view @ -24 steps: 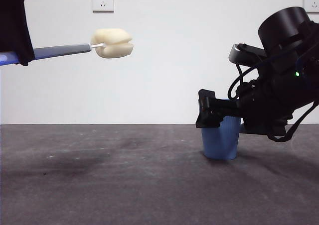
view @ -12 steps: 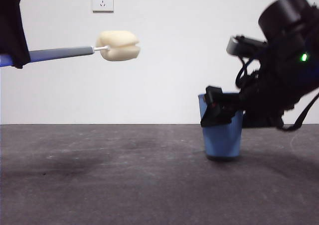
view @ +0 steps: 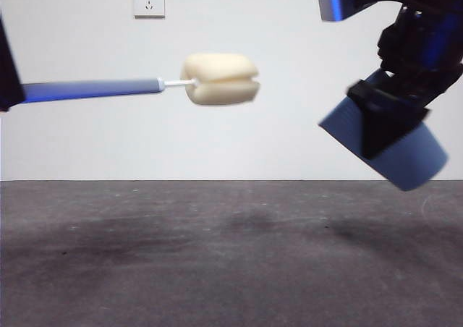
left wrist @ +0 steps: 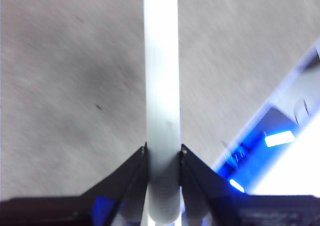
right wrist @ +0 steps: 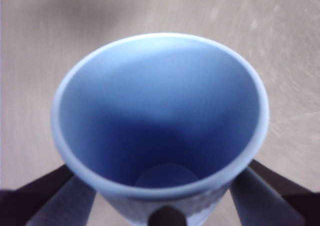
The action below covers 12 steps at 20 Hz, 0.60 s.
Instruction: Pick up the cup brush,pick up the cup,insert the brush into the cup,clean the cup,put the cup brush back,put the cup back to the fixed position on the table
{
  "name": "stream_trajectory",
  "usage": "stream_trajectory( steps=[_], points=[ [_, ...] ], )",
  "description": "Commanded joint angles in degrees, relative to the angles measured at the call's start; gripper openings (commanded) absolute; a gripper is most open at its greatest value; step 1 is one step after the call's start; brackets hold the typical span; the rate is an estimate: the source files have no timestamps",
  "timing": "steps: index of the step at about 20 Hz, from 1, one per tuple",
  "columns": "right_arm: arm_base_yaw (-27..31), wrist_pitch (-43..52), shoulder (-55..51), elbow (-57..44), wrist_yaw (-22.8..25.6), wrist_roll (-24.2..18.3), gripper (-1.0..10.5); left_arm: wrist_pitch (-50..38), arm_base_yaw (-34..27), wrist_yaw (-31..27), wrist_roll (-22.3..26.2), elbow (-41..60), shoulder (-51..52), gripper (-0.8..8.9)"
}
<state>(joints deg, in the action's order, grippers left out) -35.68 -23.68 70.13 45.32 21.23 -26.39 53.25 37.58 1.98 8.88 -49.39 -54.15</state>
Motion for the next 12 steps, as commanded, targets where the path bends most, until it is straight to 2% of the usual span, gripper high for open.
stream_trajectory(
  steps=[1,5,9,12],
  points=[
    [-2.58,-1.81,0.26,0.87,3.93,-10.29,-0.2,2.32,1.18,0.72,3.45,0.15,-0.09,-0.08],
    [-6.45,-3.89,0.61,0.92,8.44,-17.75,-0.2,3.96,3.58,1.2,4.85,0.15,-0.42,-0.08],
    [-9.51,-4.04,1.18,0.92,12.15,-22.45,-0.2,4.22,6.43,1.25,4.66,0.15,-2.38,-0.08],
    [-11.28,-5.05,2.16,0.92,12.46,-24.35,-0.2,3.28,7.87,1.36,3.5,0.15,-4.04,-0.08]
  ],
)
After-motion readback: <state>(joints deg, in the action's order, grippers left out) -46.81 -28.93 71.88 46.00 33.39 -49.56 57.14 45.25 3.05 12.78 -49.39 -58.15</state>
